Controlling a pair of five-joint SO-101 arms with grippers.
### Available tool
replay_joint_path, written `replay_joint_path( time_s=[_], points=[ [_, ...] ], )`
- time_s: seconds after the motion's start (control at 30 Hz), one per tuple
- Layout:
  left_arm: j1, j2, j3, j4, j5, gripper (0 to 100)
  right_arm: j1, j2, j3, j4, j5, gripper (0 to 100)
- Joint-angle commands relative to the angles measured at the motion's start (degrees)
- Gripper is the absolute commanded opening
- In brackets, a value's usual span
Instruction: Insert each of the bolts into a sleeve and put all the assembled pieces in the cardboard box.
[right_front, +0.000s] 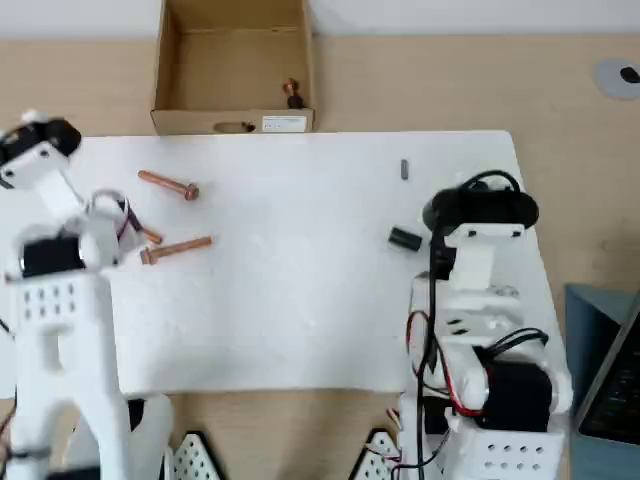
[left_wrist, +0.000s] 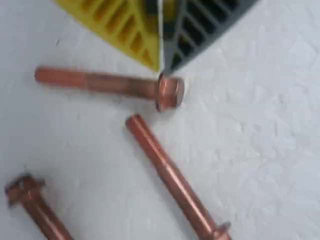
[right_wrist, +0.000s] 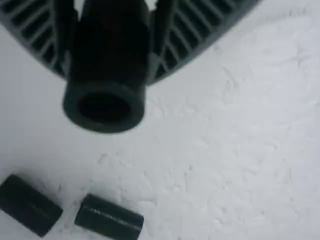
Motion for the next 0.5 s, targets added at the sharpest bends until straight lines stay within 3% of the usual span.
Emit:
replay_joint_path(
  time_s=[0.0,0.33,0.47],
  points=[
    [-1.76,10.77,-11.08,-0.18,5.27,0,0.75,-2.68,2.59,-3.52,-0.44,0.9],
    [-2.81,36.18,-29.10,4.75,13.98,1,0.75,-11.03,7.43,-3.96,-0.44,0.9],
    [-3.16,44.09,-35.87,7.65,17.85,9,0.75,-12.88,8.84,-3.96,-0.53,0.9]
  ],
)
